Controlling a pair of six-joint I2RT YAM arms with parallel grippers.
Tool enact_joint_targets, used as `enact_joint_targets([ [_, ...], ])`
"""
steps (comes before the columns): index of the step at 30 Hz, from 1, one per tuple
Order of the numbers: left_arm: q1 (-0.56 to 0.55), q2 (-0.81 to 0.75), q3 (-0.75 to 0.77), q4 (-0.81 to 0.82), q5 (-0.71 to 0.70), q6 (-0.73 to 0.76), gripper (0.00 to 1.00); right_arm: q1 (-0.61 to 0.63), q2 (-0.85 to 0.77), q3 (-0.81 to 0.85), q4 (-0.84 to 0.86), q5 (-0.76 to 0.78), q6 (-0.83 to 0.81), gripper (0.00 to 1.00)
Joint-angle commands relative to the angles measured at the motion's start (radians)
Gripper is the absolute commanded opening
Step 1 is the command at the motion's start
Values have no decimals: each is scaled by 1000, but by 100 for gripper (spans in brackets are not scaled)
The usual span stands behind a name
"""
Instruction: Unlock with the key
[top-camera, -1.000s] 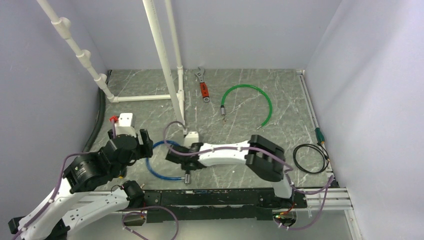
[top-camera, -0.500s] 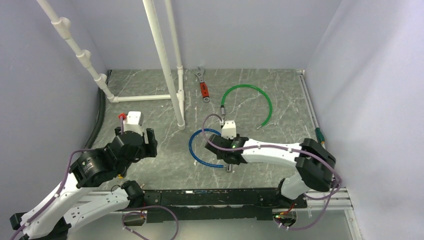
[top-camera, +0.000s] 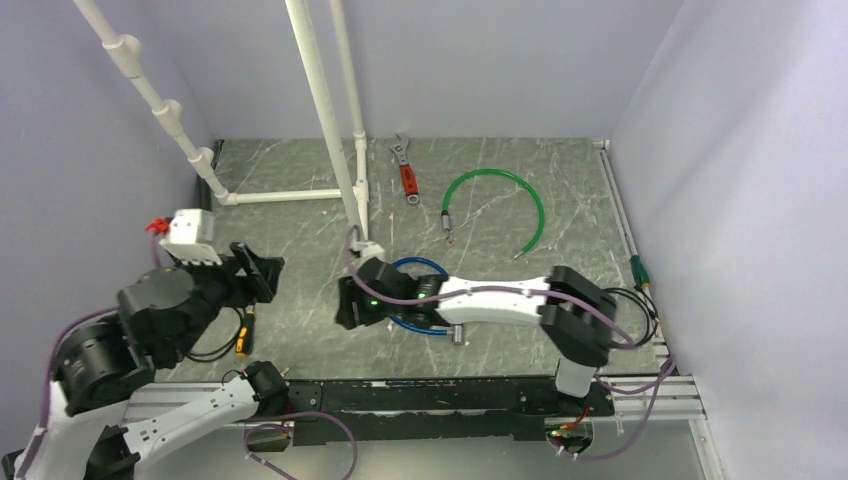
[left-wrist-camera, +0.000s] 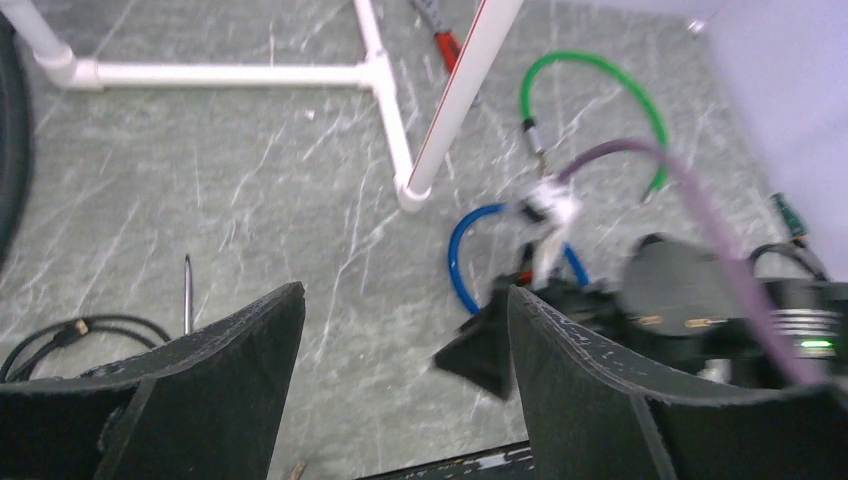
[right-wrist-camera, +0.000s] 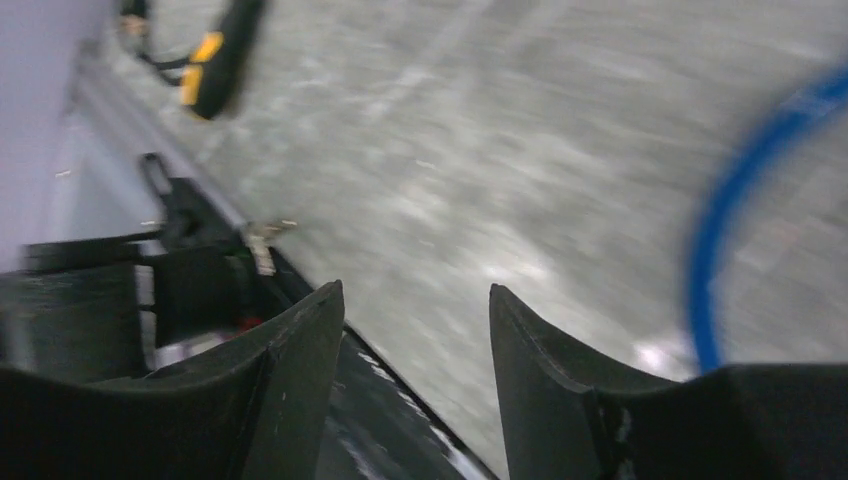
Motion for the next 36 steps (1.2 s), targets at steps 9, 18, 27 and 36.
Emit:
enact_joint_targets([
  [9, 5, 76, 260, -135, 75, 39, 78, 93, 447, 464, 284, -470, 68, 39],
  [18, 5, 74, 261, -151, 72, 45, 79, 147, 602, 614, 263, -576, 98, 30],
  [27, 4, 68, 247, -148, 66, 33, 79, 175, 652, 623, 224, -568, 98, 27],
  [36, 4, 77, 244, -150, 55, 25, 79, 172, 668, 608, 73, -463, 46, 27],
])
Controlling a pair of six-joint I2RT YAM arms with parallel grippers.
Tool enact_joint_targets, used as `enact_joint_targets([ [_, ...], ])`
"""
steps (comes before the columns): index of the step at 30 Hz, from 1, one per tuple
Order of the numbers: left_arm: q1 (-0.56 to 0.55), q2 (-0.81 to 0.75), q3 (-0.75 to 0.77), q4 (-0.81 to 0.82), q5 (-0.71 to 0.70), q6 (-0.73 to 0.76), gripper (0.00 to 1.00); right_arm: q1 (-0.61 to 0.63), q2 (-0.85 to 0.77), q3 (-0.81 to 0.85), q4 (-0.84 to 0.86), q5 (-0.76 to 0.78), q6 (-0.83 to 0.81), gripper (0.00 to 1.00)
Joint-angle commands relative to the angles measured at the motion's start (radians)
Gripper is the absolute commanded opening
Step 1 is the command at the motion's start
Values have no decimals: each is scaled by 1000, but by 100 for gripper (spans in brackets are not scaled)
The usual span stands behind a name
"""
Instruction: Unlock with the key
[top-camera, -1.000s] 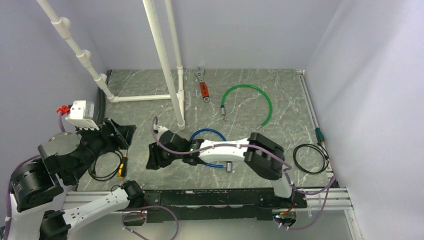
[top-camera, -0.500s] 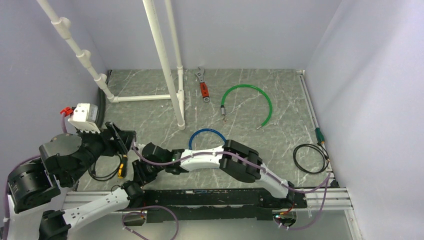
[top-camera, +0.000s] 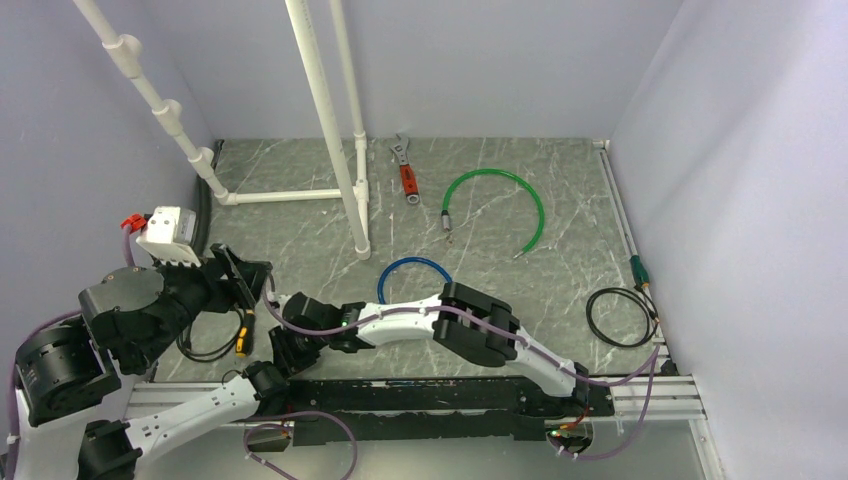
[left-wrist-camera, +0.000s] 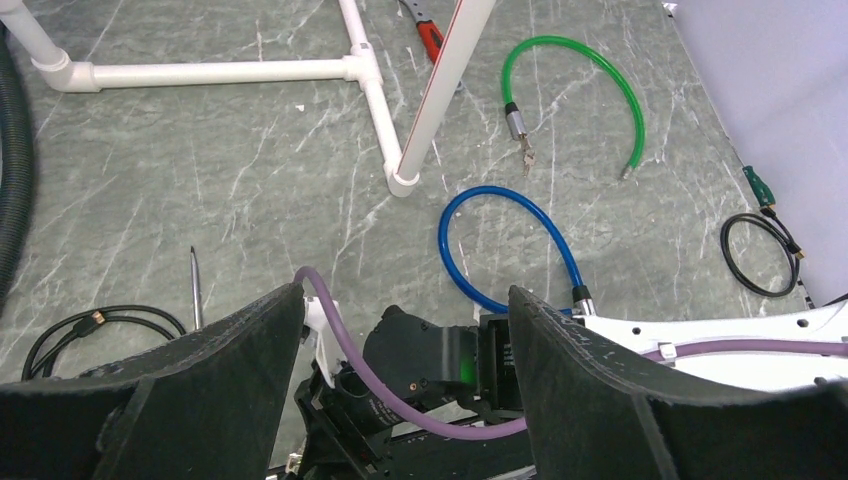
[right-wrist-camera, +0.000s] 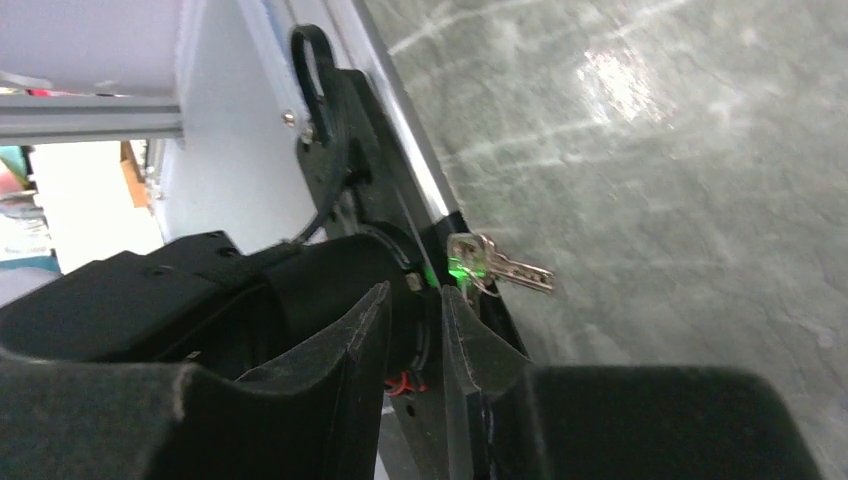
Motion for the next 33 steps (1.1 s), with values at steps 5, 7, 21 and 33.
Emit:
enact_joint_targets([
  [5, 4, 19, -12, 8, -14, 4, 79, 9, -10, -39, -119, 99, -62, 27],
  [7, 4, 19, -16, 10, -16, 3, 79, 3, -39, -71, -131, 136, -75, 27],
  [21, 3, 34, -35, 11, -28, -6, 79, -114, -223, -302, -99, 315, -93, 27],
  [33, 4, 59, -29, 29, -12, 4, 79, -7, -111, -91, 58, -32, -153, 35],
])
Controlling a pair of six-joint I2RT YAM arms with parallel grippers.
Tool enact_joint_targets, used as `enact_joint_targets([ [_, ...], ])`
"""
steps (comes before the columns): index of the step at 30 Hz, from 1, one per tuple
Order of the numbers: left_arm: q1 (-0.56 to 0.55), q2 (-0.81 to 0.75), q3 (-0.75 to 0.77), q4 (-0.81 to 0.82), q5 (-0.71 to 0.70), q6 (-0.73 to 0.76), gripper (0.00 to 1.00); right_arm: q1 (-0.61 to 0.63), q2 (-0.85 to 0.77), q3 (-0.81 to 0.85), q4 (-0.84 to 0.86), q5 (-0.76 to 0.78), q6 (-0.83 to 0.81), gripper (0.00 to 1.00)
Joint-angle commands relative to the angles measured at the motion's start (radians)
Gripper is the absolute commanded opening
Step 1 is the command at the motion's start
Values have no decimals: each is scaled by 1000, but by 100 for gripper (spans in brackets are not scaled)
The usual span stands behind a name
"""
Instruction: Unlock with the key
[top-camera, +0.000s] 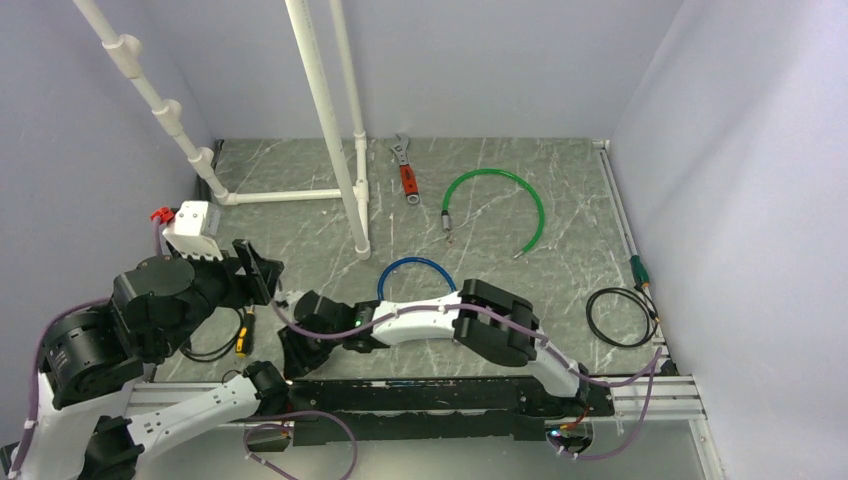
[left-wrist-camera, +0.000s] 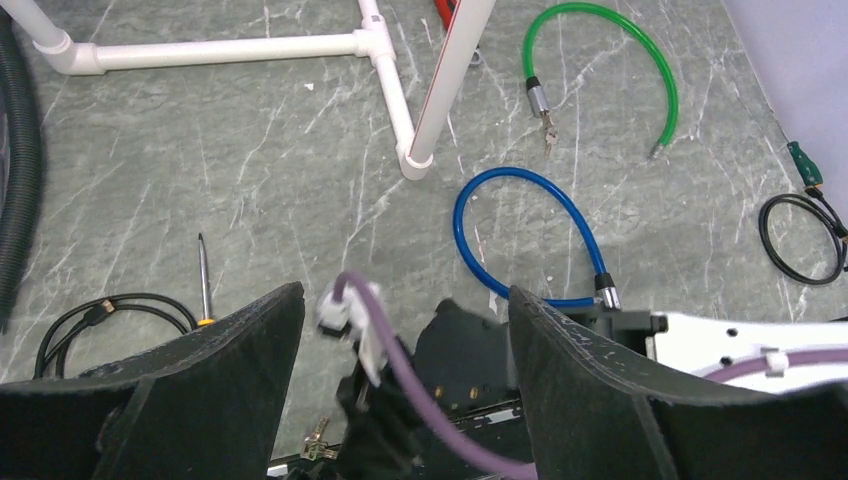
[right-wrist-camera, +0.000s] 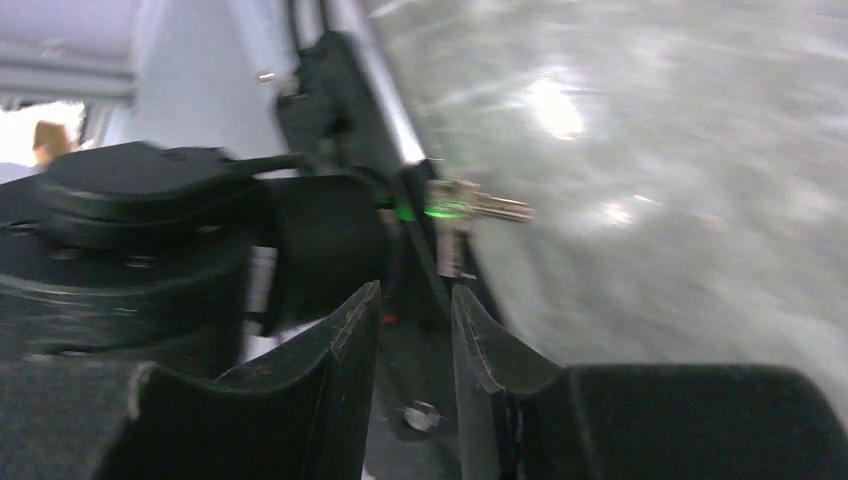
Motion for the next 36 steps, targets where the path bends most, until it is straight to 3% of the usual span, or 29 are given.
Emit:
enact_joint_targets([
  [1, 3, 22, 12, 23, -8, 5, 79, 25, 70, 109, 119, -172, -9, 35],
  [14, 3, 30, 16, 24, -8, 6, 79, 46, 265, 320, 126, -244, 49, 35],
  [19, 4, 38, 27, 12, -13, 4, 79, 47, 267, 328, 38, -155, 15, 35],
  [26, 3, 36, 29, 8, -19, 1, 79, 35, 193, 196, -60, 32, -65, 33],
  [36, 3, 38, 4, 27, -7, -5, 79, -82, 38, -62, 46, 64, -39, 32],
])
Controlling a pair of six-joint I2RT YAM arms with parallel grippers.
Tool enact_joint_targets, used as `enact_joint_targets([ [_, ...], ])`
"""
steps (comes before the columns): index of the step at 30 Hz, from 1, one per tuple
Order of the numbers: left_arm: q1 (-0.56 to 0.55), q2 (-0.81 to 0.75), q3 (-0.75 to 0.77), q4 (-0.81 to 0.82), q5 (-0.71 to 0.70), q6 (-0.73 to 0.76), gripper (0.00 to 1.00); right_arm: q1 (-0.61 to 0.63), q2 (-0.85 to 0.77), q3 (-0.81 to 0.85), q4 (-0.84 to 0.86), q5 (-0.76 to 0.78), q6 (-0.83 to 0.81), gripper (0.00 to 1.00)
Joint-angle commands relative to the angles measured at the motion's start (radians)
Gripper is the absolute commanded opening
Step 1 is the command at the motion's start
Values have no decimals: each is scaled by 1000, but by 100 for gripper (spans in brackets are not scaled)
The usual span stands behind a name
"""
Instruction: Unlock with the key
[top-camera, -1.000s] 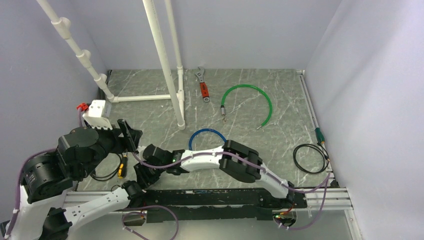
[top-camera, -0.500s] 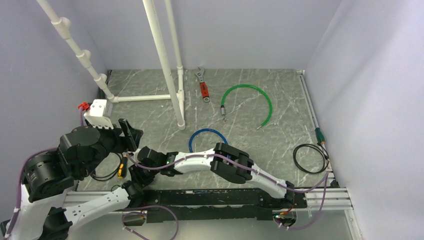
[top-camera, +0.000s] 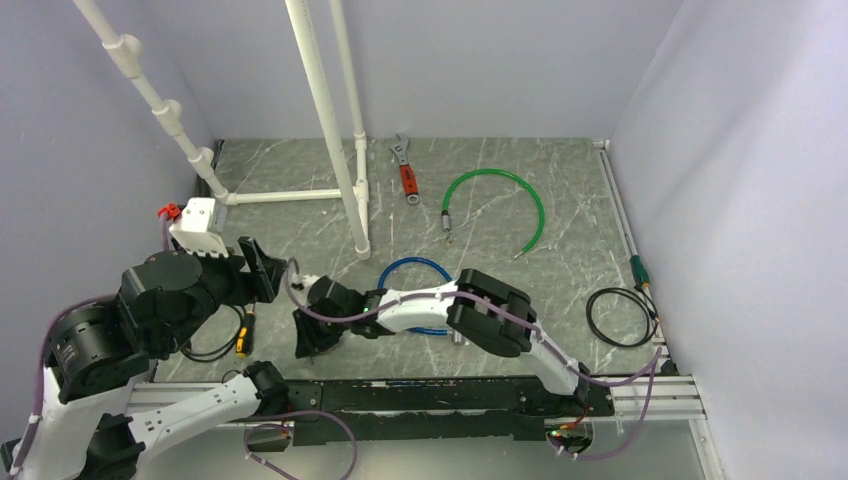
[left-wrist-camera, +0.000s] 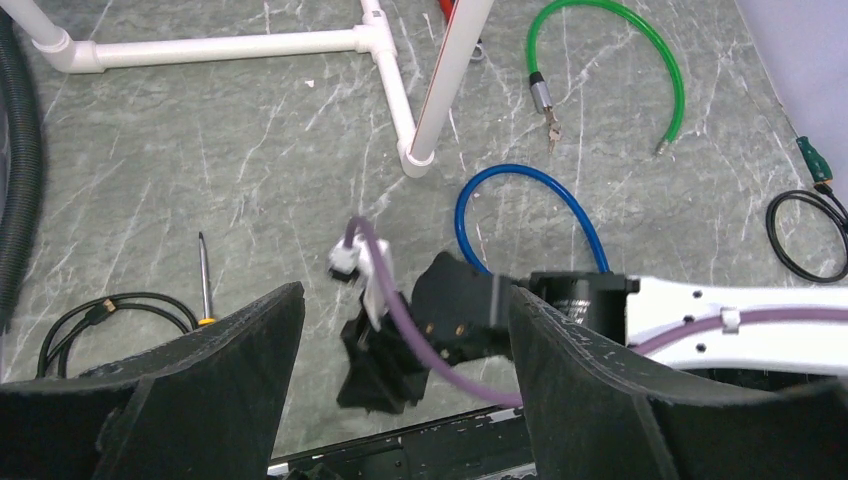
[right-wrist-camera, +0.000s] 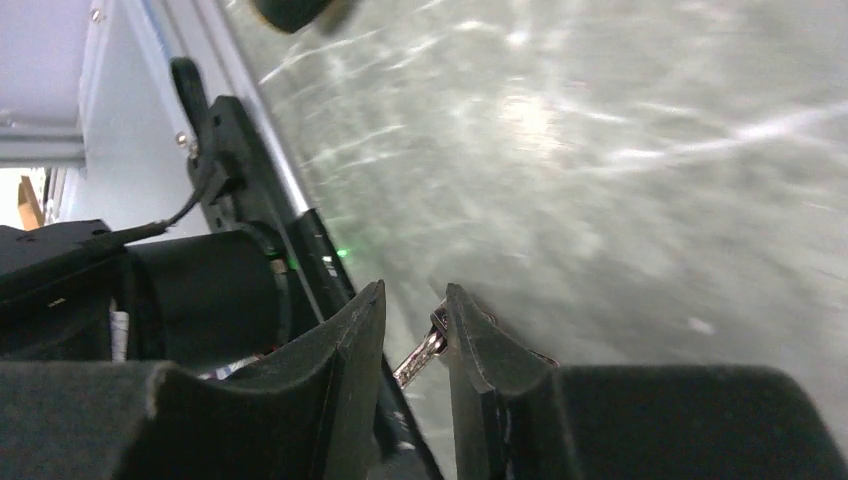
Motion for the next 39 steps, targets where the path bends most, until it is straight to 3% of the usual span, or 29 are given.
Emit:
enact_joint_targets([
  [1, 4, 14, -1, 26, -7, -6, 79, -54, -57, -105, -33, 92, -30, 31],
  [11, 4, 2, -77, 55, 9, -29, 79, -155, -309, -428, -81, 248, -103, 31],
  [18, 4, 17, -210, 96, 60, -85, 79, -170, -518, -499, -261, 358, -195, 33],
  [26, 4, 17, -434, 166, 171, -204, 80, -250, -800, -624, -392, 459, -87, 42],
  [32, 4, 158, -570, 296, 275, -264, 80, -289, -918, -695, -454, 567, 37, 51],
  [39, 3, 360, -655, 508, 338, -242, 80, -294, -967, -749, -452, 588, 69, 51],
])
